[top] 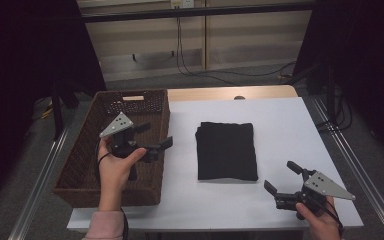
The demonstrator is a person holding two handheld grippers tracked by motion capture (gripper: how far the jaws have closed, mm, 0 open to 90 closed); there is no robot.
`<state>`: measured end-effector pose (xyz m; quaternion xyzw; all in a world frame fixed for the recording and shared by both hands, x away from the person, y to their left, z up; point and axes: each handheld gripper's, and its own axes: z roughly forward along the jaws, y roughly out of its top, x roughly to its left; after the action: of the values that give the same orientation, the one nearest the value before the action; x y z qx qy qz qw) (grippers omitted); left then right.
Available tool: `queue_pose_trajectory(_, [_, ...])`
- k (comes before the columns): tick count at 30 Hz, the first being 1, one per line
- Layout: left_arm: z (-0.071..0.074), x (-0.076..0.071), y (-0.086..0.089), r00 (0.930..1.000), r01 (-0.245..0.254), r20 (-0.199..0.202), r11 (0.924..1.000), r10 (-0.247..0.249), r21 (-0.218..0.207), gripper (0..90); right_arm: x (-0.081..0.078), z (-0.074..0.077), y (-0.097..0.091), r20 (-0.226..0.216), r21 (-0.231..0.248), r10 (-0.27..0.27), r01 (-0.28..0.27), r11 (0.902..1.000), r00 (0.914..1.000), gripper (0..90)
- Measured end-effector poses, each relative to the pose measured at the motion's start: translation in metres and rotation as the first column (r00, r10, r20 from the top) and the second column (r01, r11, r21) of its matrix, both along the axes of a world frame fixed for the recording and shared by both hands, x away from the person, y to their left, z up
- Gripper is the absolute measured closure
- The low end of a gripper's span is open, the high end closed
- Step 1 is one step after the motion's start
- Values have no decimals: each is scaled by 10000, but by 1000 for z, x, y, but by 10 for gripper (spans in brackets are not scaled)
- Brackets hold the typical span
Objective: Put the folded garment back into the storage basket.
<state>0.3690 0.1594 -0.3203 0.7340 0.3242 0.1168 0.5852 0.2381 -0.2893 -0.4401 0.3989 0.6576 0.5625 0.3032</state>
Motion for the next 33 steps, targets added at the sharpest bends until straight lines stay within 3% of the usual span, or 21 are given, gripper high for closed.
queue_pose_trajectory(5, [1, 4, -8, 9998, -11, -196, 9998, 15, 179, 1, 0, 0, 0, 14, -33, 4, -4, 10000, 10000, 3])
queue_pose_trajectory(7, [0, 7, -12, 9998, 5, -176, 10000, -5, 15, 1, 0, 0, 0, 44, -36, 33, -33, 10000, 10000, 3])
queue_pose_trajectory(11, [1, 7, -19, 9997, 68, -236, 9994, -61, 330, 1, 0, 1, 0, 80, -24, 74, -74, 10000, 9999, 4])
queue_pose_trajectory(24, [0, 16, -41, 9989, 235, -421, 9994, -224, 263, 1, 0, 1, 0, 89, -91, 114, -114, 9999, 9999, 5])
queue_pose_trajectory(33, [-1, 22, -58, 9980, 349, -536, 9981, -322, 503, 1, -1, 1, 0, 116, -69, 152, -151, 9999, 9998, 8])
